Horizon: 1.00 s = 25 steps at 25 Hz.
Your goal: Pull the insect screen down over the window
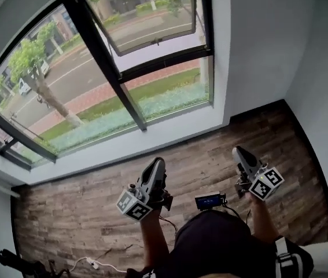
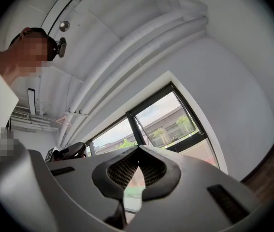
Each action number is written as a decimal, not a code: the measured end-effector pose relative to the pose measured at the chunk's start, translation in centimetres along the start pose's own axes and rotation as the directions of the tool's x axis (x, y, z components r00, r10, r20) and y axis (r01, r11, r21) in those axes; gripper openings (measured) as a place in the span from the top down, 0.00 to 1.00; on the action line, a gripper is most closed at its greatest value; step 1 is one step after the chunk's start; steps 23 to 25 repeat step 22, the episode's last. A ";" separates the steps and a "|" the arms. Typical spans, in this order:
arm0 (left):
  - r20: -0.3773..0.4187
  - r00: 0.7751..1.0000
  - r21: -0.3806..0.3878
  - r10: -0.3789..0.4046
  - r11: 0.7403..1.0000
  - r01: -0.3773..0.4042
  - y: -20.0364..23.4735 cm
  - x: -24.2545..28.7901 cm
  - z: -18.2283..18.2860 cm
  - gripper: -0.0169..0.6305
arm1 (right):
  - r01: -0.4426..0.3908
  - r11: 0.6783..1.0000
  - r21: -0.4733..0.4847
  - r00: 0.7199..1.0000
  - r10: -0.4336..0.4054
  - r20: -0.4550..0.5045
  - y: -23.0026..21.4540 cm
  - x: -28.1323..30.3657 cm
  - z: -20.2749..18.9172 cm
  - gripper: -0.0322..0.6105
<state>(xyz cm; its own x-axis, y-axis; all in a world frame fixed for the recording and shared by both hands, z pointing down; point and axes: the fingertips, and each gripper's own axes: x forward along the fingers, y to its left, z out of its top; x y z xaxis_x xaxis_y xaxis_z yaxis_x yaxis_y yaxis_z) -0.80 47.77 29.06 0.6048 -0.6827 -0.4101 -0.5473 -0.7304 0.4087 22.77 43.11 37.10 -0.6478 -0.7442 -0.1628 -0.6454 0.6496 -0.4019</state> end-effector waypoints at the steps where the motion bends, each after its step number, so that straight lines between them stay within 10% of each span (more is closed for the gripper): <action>1: -0.004 1.000 -0.007 -0.007 1.000 0.007 -0.1 0.4 -0.4 0.92 | -0.001 1.000 -0.006 1.000 0.001 0.007 0.0 -0.4 0.4 0.94; 25: 0.000 1.000 0.000 -0.030 1.000 0.030 -1.8 1.4 -2.1 0.92 | -0.066 0.997 -0.049 0.998 0.066 0.003 0.4 -0.9 1.7 0.94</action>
